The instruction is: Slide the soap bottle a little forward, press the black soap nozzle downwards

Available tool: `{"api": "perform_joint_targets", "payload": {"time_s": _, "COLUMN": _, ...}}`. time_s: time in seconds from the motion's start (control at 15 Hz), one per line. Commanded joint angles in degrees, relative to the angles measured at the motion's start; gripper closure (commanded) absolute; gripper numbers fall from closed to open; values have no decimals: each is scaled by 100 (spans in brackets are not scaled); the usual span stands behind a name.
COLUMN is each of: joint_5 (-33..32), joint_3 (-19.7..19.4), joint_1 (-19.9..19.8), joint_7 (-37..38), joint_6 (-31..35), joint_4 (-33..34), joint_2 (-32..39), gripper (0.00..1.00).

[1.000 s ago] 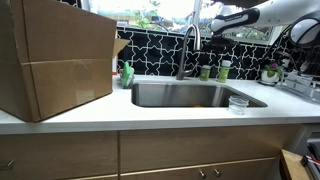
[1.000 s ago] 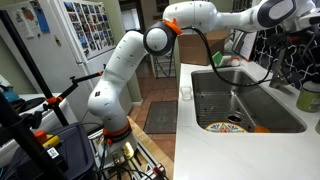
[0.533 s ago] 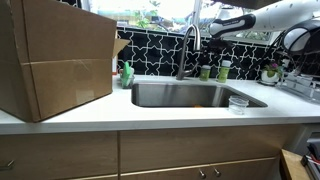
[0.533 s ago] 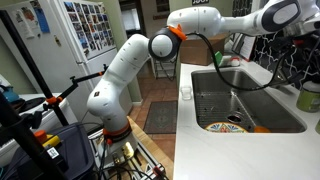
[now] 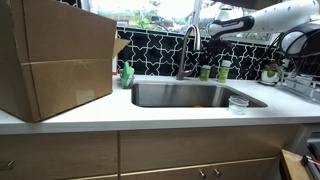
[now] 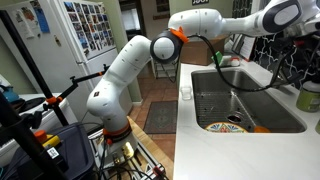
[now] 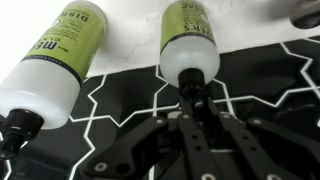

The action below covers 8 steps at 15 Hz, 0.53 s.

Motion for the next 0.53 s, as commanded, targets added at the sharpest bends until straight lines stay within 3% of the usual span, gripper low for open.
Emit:
{"api": "perform_joint_targets", "payload": {"time_s": 0.0, "joint_5": 98, "joint_3": 85, "joint_1": -131, "joint_7": -144, "joint_6": -269, "joint_4": 314, "joint_2": 140, "gripper": 96}}
{"api": "perform_joint_targets", "payload": {"time_s": 0.47, "joint_5": 41, "joint_3": 67, "joint_1": -57, "joint_7": -280, "joint_6": -449, "joint_4": 202, "joint_2": 3, "gripper": 96}}
